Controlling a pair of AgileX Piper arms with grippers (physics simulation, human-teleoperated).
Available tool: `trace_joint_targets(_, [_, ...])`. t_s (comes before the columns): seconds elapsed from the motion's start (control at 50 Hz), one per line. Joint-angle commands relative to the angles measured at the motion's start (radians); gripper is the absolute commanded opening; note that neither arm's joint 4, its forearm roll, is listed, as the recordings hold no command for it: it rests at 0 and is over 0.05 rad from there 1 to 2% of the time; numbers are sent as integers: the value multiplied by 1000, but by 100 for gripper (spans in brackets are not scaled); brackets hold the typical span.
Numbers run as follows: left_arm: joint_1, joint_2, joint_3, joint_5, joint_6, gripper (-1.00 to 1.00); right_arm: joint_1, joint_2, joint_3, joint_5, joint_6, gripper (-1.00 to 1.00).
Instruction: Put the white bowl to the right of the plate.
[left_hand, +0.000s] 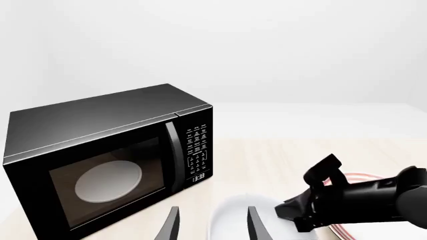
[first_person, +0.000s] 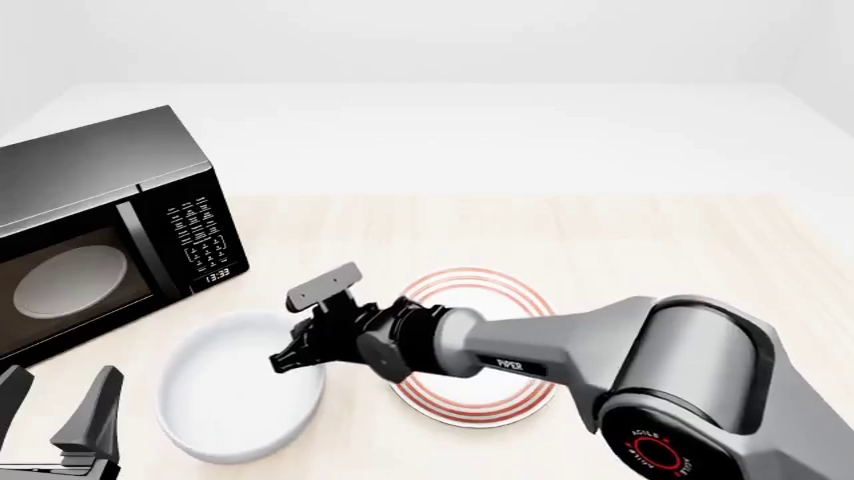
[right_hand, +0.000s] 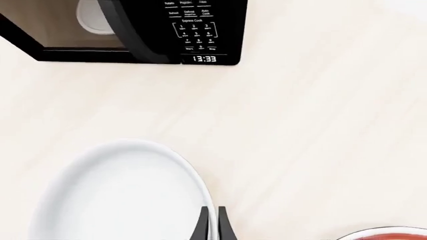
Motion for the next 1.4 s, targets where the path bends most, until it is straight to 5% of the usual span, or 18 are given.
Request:
trace_joint_targets(0.02, [0, 0, 0, 0, 0, 100, -7, -60, 35, 5, -13, -100])
trace_joint_targets(0.68, [0, 0, 0, 0, 0, 100, -139, -292, 188, -13, -77, -100])
trace_joint_targets(1.4, [0, 0, 0, 0, 0, 100, -559, -631, 465, -34, -92, -100])
